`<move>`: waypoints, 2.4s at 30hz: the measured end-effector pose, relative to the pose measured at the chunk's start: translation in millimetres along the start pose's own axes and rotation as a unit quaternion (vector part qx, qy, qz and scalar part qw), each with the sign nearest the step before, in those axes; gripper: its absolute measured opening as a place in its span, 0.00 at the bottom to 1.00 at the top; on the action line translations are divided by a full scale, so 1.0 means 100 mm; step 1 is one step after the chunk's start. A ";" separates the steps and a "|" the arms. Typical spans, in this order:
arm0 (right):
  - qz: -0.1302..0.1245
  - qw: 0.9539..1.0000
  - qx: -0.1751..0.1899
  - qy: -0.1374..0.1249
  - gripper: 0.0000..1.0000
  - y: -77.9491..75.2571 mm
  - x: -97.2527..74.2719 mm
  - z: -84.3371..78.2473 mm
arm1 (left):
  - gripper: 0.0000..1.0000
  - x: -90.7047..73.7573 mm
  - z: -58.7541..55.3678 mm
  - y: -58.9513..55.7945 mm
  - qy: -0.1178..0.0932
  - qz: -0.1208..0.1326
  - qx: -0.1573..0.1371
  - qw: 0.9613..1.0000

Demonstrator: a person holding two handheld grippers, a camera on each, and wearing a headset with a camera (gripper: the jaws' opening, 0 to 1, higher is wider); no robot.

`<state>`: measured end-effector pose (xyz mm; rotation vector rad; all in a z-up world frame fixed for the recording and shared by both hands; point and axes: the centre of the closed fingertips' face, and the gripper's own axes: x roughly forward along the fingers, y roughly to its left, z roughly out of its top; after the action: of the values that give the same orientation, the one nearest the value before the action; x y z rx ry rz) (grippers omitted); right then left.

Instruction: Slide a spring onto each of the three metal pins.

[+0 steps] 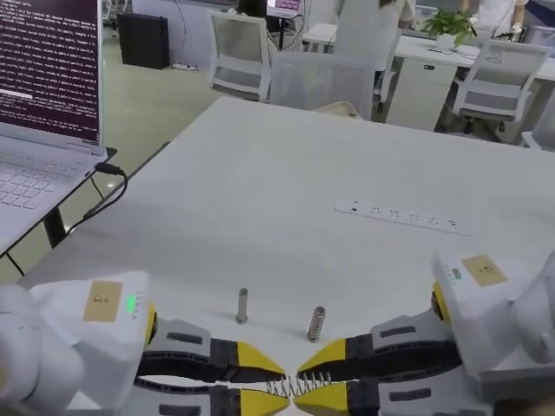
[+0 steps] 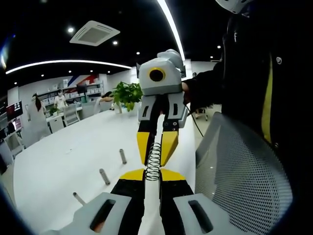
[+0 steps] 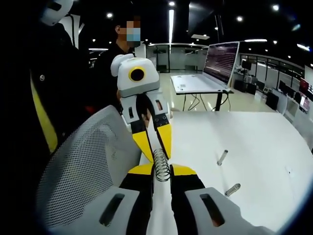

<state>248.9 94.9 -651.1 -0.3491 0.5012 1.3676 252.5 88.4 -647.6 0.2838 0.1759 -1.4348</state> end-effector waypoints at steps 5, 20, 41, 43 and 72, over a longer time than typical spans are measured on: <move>0.009 0.999 -0.025 0.034 0.09 -0.02 0.00 0.06 | 0.02 0.01 0.00 0.03 -0.003 0.006 0.000 1.000; 0.051 0.978 -0.109 0.172 0.08 -0.05 -0.01 0.17 | 0.02 0.05 0.04 0.11 -0.011 0.019 -0.001 1.000; 0.068 0.956 -0.128 0.254 0.08 -0.14 0.05 0.24 | 0.02 0.01 0.05 0.23 -0.022 0.046 -0.005 0.999; 0.069 0.955 -0.128 0.259 0.08 -0.15 0.06 0.24 | 0.02 0.02 0.05 0.24 -0.021 0.046 -0.004 0.999; 0.075 0.936 -0.139 0.314 0.08 -0.26 0.20 0.25 | 0.04 0.02 -0.03 0.37 -0.012 0.059 -0.023 0.998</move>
<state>280.6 119.3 -641.9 -1.0165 0.8754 1.4680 289.2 91.2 -648.3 0.2350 0.1693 -1.3145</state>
